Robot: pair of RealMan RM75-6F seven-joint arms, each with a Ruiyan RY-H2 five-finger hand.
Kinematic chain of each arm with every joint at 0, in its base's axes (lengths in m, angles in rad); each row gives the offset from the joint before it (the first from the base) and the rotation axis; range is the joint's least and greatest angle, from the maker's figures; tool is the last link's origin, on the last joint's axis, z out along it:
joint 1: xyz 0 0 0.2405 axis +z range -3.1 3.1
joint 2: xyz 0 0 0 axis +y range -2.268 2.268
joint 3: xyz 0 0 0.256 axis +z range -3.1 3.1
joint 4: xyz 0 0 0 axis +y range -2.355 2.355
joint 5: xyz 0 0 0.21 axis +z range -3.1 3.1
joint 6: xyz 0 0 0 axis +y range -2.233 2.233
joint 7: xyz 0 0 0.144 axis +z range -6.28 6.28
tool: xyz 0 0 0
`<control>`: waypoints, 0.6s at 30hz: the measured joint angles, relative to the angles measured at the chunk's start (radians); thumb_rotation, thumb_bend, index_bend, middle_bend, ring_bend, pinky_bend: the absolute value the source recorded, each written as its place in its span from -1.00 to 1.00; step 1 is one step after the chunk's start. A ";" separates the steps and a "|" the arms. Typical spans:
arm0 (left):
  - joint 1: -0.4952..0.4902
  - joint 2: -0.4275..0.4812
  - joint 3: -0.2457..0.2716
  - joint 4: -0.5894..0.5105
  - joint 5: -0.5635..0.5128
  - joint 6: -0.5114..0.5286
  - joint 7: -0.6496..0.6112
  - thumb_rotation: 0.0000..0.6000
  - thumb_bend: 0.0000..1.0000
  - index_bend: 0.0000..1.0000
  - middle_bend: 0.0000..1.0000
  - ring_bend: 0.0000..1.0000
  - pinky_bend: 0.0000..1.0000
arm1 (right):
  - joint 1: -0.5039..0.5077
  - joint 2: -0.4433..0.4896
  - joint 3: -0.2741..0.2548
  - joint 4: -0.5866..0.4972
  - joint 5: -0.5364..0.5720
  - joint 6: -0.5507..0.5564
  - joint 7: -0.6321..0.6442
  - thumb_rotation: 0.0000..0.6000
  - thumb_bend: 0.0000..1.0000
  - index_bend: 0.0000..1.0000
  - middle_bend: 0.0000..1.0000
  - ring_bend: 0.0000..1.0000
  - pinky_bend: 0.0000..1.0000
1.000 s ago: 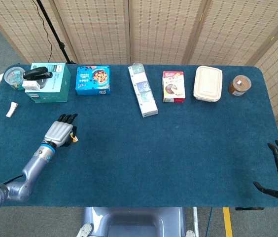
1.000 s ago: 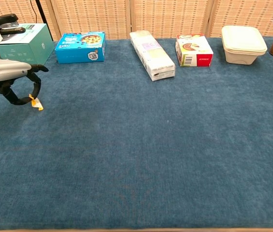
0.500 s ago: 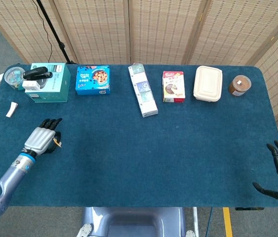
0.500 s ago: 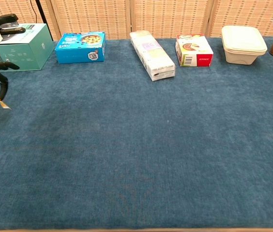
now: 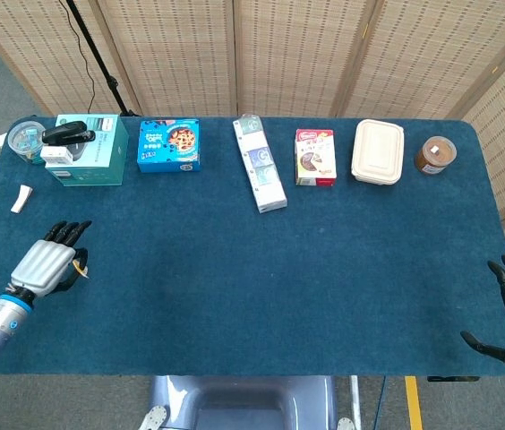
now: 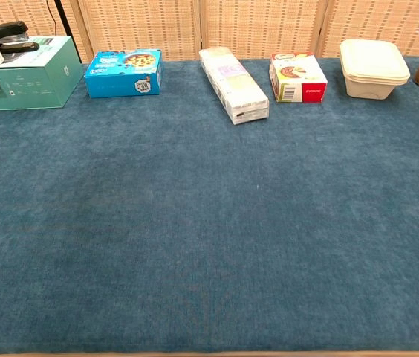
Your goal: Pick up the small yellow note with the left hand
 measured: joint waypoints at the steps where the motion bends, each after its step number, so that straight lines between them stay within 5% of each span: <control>1: -0.001 0.002 -0.001 -0.008 -0.002 -0.002 0.016 1.00 -0.09 0.23 -1.00 -1.00 -1.00 | 0.000 0.001 0.000 0.000 0.000 0.001 0.002 1.00 -1.00 -1.00 -1.00 -1.00 -1.00; 18: -0.064 -0.165 -0.051 0.027 -0.008 -0.041 0.275 1.00 -0.24 0.04 -1.00 -1.00 -1.00 | -0.002 0.012 0.005 0.001 0.010 0.001 0.028 1.00 -1.00 -1.00 -1.00 -1.00 -1.00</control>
